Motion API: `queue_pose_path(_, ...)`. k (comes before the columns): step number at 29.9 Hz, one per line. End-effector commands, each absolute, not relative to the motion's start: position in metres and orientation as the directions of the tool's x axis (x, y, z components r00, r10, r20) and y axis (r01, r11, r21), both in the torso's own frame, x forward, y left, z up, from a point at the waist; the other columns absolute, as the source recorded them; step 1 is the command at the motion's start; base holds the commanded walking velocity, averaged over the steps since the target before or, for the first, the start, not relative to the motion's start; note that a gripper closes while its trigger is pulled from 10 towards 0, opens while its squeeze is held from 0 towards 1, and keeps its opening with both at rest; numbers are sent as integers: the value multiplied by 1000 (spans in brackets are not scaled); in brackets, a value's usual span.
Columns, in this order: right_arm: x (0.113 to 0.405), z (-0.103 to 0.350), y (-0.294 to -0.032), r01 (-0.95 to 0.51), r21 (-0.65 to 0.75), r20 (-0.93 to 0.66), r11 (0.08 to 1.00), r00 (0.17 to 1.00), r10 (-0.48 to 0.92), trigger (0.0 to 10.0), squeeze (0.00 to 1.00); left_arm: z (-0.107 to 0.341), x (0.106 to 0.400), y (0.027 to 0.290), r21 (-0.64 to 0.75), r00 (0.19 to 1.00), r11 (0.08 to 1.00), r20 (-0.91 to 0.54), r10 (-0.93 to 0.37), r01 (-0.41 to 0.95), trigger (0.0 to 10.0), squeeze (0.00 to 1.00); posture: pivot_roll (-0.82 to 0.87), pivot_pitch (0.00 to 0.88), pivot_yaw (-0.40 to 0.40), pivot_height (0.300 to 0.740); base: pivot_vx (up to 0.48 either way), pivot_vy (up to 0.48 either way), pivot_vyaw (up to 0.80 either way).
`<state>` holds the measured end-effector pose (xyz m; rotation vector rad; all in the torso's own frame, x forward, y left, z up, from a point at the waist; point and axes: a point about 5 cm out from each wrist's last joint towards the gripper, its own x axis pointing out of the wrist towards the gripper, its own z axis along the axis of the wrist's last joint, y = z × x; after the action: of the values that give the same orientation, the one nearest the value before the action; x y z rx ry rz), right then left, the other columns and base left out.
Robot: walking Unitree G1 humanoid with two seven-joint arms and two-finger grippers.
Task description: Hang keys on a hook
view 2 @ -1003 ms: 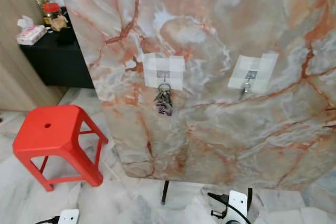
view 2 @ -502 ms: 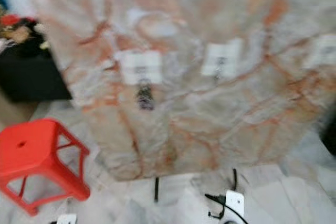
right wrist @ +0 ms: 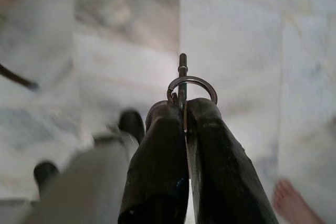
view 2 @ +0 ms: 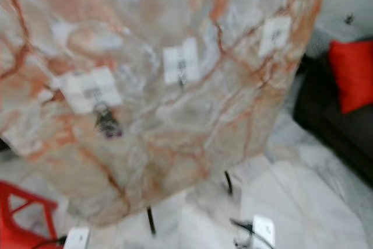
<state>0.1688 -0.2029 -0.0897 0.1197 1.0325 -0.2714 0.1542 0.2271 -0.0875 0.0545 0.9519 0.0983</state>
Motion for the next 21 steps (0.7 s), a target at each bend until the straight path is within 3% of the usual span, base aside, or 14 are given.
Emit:
queue_pose_path(1, 170, -90, -198, 273, -13, -857, 962, 492, -152, 10000, 0, -93, 138, 231, 101, 525, 993, -843, 117, -59, 10000, 0, -50, 7, -3, 740, 0, 0, 0)
queue_pose_path(7, 171, -90, -198, 275, -12, -856, 962, 495, -152, 10000, 0, -93, 138, 232, 95, 528, 993, -841, 116, -67, 10000, 0, -50, 11, -3, 740, 0, 0, 0)
queue_pose_path(21, 171, -90, -197, 274, -6, -855, 962, 497, -147, 10000, 0, -93, 138, 232, 91, 531, 993, -840, 116, -73, 10000, 0, -48, 17, -3, 740, -253, 0, 0)
